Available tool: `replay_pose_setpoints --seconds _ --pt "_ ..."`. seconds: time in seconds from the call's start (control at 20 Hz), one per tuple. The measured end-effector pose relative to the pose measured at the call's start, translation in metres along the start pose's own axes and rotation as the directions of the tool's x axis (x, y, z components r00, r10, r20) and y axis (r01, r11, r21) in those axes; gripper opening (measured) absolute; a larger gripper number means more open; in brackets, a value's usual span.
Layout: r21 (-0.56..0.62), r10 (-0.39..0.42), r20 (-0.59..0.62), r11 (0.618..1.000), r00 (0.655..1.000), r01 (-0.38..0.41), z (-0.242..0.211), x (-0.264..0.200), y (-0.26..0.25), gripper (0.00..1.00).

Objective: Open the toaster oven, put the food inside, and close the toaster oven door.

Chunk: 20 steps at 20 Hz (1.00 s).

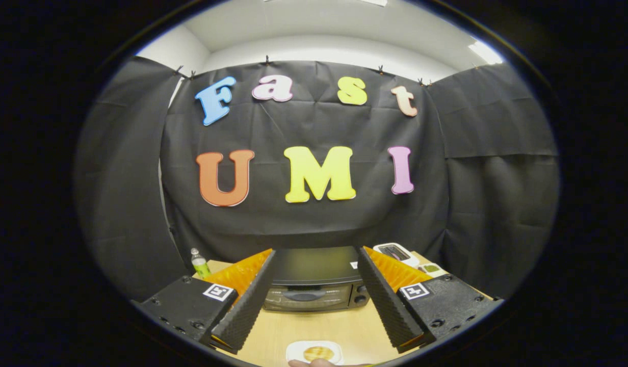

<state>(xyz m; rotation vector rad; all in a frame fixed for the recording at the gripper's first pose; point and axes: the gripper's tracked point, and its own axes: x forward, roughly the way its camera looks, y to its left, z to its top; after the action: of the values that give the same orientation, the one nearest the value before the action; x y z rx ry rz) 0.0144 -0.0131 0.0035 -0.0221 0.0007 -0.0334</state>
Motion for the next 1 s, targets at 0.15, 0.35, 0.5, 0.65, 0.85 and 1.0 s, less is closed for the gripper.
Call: replay_pose_setpoints --seconds 0.15,0.35,0.5,0.65,0.85,1.0 --pt "-0.019 -0.007 0.011 1.0 1.0 0.007 0.002 0.004 -0.001 1.0" --pt "-0.011 0.002 0.006 1.0 1.0 -0.002 -0.003 0.019 -0.002 1.0" --pt "-0.014 -0.026 0.007 1.0 1.0 0.027 -0.005 0.037 -0.007 1.0" --pt "-0.002 -0.039 -0.018 0.999 0.999 0.039 -0.018 0.057 -0.009 1.0" --pt "-0.089 -0.037 -0.015 0.995 0.999 0.035 -0.035 0.091 0.001 1.0" --pt "-0.144 -0.045 -0.033 0.989 0.998 0.04 -0.062 0.115 0.012 1.0"
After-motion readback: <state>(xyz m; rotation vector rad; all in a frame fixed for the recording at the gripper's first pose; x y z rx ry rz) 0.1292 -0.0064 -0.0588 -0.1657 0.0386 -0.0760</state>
